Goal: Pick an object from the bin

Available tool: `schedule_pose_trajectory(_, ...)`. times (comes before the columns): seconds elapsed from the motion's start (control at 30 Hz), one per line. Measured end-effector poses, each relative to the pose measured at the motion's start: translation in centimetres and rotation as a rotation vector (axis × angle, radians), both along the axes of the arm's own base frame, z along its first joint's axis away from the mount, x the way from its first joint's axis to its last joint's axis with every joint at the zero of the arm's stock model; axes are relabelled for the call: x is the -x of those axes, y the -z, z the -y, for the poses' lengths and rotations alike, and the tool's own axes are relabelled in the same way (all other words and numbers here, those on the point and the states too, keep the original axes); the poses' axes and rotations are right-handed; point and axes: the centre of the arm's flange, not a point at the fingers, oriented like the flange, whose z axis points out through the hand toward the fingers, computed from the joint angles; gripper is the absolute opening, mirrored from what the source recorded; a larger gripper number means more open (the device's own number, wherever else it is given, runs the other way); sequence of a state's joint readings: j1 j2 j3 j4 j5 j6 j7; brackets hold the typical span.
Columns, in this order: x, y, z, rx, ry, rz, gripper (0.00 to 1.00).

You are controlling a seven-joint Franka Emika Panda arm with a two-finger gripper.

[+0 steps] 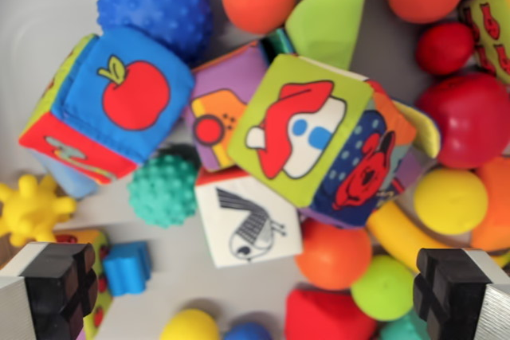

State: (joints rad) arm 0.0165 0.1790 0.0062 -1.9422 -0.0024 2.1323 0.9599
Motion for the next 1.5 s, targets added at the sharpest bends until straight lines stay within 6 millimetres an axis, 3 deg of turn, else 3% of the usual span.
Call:
schedule_pose_trajectory(0.93,-1.0,6.4,-6.8,-0.002,0.436,-0.012,1.00)
schedule_pose_trajectory(1.37,-1.7,10.2,-10.9,-0.001,0.694,-0.016,1.00)
schedule_pose_trajectory(1.5,-1.8,11.7,-11.1,-0.002,0.707,-0.015,1.00)
